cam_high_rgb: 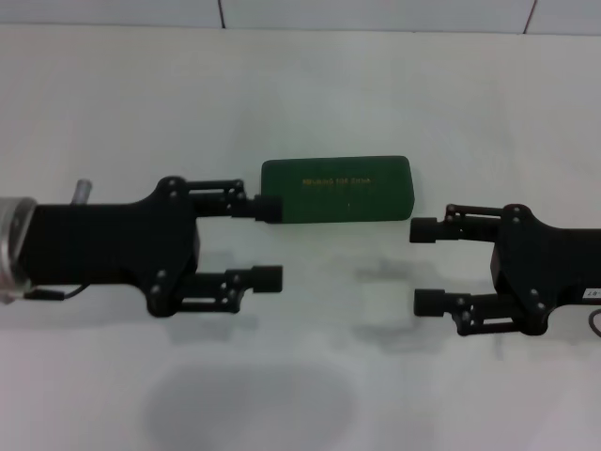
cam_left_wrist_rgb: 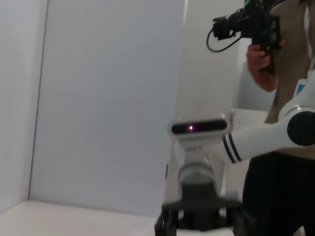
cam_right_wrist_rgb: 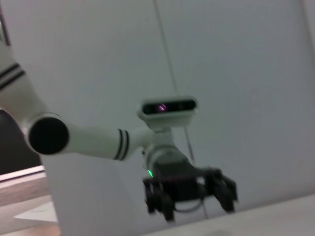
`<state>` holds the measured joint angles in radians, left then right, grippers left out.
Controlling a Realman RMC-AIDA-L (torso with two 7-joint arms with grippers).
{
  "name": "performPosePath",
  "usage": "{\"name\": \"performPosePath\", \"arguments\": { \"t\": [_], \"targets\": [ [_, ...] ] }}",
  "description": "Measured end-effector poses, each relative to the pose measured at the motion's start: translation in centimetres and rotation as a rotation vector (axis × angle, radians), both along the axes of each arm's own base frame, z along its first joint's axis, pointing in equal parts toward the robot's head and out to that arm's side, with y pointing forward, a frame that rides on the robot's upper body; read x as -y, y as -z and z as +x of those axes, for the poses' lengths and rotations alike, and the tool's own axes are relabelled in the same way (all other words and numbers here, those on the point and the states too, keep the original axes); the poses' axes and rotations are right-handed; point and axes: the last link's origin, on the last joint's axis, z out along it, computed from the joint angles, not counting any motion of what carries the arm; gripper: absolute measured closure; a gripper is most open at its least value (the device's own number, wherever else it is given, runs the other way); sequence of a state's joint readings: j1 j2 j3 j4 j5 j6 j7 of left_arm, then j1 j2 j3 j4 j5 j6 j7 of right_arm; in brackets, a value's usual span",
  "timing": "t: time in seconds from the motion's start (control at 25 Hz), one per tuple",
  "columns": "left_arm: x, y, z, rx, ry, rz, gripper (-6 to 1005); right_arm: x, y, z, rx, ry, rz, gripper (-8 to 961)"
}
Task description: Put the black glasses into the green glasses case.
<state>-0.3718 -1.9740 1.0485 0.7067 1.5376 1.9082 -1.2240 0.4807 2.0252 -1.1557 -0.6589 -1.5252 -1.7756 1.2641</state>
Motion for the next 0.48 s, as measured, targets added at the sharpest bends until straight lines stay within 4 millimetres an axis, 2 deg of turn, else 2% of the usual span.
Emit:
{"name": "performPosePath", "arguments": {
  "t": [0.08,0.28,0.48],
  "targets": [
    [0.3,0.0,-0.4,-0.008,-0.013,-0.004,333,0.1,-0.1,-0.6,-0.014,-0.018,-0.011,348],
    [0.7,0.1,-0.9,-0.01,-0.033,-0.014,333,0.3,0.1,-1.6,-0.046,-0.045,-0.03,150],
    [0.7,0.2,-1.0,-0.009,-0.038,-0.02,333,0.3,0.3,-2.1,-0.062,-0.053,-0.033,137]
  ]
}}
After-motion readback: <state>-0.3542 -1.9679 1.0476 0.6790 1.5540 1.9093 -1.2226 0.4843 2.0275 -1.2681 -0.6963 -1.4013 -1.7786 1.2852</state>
